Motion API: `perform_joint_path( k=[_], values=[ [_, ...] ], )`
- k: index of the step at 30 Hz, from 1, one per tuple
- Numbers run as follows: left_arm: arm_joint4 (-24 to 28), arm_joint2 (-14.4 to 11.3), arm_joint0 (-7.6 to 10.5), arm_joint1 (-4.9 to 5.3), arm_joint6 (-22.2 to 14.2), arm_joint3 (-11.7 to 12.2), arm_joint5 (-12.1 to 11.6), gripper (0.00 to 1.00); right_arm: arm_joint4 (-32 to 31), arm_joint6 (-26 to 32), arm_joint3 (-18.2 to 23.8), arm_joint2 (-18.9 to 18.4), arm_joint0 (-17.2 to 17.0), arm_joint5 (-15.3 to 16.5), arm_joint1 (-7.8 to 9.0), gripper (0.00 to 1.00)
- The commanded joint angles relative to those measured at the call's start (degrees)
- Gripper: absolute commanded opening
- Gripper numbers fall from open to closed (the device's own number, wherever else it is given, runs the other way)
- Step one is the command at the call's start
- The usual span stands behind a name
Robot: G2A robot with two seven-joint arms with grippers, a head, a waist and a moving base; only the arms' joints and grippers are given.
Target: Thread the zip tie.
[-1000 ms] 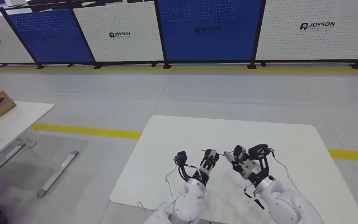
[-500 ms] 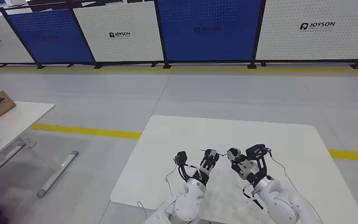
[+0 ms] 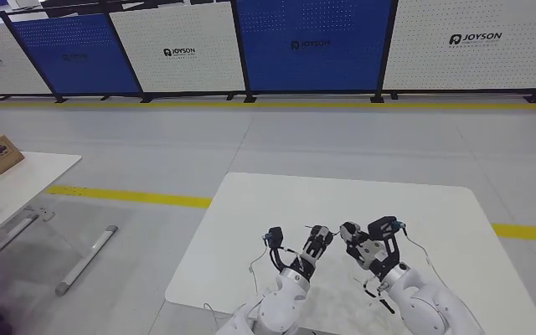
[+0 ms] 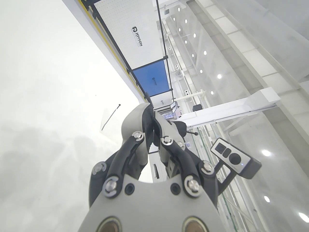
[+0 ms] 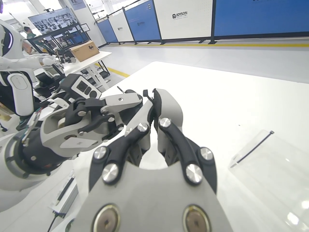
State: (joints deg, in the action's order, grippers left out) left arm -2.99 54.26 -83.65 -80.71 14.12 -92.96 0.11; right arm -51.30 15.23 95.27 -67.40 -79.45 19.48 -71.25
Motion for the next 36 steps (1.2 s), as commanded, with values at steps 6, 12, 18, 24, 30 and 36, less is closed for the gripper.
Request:
perform_joint_path(
  k=[6,12,18,24,30,36],
  values=[
    [-1.0,0.2,0.14,-0.20,2.0,0.6,1.1,0.00,1.2,0.3,0.2,-0.2,-0.2,0.0,0.36,0.34],
    [-1.1,-0.4,1.03,-0.62,2.9,1.8,2.9,0.00,1.1,0.3,0.3,-0.1,-0.2,0.0,0.60,0.42],
    [-1.1,-0.6,1.29,-0.91,3.7,2.1,3.2,0.00,0.7,0.0,0.3,0.3,-0.3,0.0,0.82,0.31],
    [-0.7,-0.1,1.14,-1.07,4.2,1.9,3.0,0.00,0.6,-0.5,-0.4,0.8,-0.1,0.0,0.95,0.20],
    [-0.9,0.0,0.80,-1.15,4.0,1.7,2.7,0.00,0.7,-0.8,-0.7,0.8,0.1,0.0,1.06,0.00],
    [-0.9,0.1,0.68,-1.28,4.0,1.7,2.4,0.00,0.8,-1.3,-0.7,1.0,0.1,0.0,1.18,0.00]
  ],
)
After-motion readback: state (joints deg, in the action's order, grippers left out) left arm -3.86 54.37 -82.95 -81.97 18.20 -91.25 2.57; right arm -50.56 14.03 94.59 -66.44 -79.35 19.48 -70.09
